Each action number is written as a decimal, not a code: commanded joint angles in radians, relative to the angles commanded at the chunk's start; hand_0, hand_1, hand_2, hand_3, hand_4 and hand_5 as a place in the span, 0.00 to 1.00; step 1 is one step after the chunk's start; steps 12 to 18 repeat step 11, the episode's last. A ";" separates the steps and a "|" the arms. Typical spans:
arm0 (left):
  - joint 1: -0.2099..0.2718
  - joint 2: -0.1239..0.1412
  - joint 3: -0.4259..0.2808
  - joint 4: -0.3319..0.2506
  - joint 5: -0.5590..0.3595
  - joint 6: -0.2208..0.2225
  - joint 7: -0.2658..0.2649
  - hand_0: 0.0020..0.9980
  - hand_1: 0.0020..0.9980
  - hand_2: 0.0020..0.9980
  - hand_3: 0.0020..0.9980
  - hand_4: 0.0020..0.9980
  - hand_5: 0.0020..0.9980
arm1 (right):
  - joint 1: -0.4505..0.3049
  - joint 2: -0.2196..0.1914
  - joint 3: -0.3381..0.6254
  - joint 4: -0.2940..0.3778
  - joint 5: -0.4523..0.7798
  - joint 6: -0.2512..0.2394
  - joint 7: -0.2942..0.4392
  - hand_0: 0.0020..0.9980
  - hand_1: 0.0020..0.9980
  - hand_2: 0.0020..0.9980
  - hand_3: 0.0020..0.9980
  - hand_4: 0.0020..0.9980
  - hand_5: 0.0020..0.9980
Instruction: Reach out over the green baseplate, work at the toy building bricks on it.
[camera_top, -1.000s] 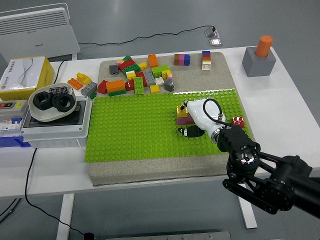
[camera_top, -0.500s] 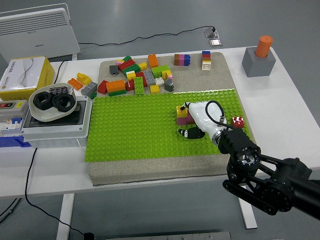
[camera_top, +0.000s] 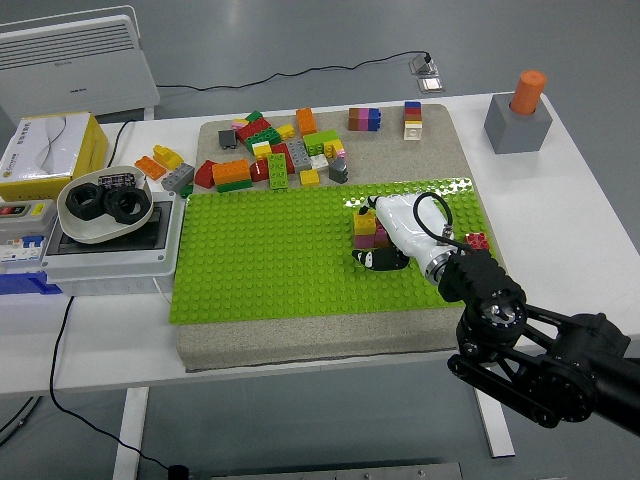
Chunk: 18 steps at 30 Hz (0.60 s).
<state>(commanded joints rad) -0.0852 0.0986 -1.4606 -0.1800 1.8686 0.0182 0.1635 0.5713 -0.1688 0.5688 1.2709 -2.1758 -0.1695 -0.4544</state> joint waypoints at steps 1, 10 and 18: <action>0.000 0.000 0.000 0.000 0.000 0.000 0.000 0.72 0.59 0.51 0.61 0.64 0.59 | 0.000 0.000 0.000 0.000 0.000 0.000 0.001 0.04 0.03 0.16 0.66 0.84 0.42; 0.000 0.001 0.000 0.000 0.001 0.000 0.000 0.72 0.59 0.50 0.61 0.64 0.59 | -0.006 -0.009 0.026 0.041 0.027 -0.066 0.061 0.04 0.03 0.16 0.66 0.83 0.42; -0.001 0.001 0.000 0.000 0.002 -0.001 0.001 0.72 0.59 0.50 0.61 0.64 0.59 | -0.014 -0.013 0.036 0.051 0.046 -0.084 0.080 0.04 0.03 0.16 0.66 0.83 0.42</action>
